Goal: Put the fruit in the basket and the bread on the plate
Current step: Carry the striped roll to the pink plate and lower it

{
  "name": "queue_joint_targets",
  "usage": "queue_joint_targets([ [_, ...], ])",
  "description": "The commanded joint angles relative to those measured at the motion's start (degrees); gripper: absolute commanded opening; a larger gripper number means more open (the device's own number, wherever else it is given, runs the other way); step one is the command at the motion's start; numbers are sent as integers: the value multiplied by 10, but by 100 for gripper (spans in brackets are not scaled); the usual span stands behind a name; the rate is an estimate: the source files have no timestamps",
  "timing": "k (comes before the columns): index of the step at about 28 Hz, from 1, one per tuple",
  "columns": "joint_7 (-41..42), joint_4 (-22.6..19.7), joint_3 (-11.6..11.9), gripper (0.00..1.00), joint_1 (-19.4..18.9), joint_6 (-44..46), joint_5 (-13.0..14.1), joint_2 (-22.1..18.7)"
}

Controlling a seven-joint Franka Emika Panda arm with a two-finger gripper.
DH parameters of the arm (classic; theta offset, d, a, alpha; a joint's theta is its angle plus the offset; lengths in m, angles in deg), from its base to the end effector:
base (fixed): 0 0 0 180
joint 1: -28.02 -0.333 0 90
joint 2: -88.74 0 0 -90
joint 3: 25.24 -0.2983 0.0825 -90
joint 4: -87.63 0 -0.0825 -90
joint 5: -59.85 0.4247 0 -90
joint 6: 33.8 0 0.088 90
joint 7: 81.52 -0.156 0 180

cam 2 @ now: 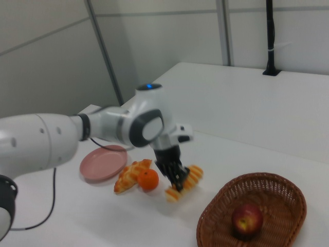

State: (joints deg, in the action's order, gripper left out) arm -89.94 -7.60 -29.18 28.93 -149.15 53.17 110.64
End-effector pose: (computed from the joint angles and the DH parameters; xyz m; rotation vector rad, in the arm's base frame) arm 0.6866 0.0217 0.3010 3.0591 -0.0721 -0.0333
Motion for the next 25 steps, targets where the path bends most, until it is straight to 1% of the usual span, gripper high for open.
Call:
queue_joint_targets([
  [1, 0, 2, -19, 5, -3, 25, 20, -39],
  [4, 18, 2, -36, 5, -3, 26, 25, -42],
  [5, 39, 2, -48, 5, -3, 26, 26, -43],
  [9, 86, 2, -68, 5, -4, 25, 26, -40],
  [10, 94, 2, -79, 5, -7, 24, 26, -37],
  [12, 90, 1, -88, 4, -13, 22, 27, -38],
  [14, 75, 1, -90, 4, -28, 20, 27, -38],
  [15, 43, 2, -90, 4, -47, 18, 23, -38],
  [19, -21, 9, -90, 3, -75, 18, 12, -41],
  [20, -45, 11, -90, 3, -98, 20, 6, -41],
  [22, -70, 11, -90, 3, -125, 20, -7, -41],
  [23, -84, 10, -90, 3, -137, 20, -18, -39],
  [24, -98, 10, -90, 3, -150, 19, -32, -37],
  [25, -126, 9, -90, 3, -174, 19, -66, -30],
])
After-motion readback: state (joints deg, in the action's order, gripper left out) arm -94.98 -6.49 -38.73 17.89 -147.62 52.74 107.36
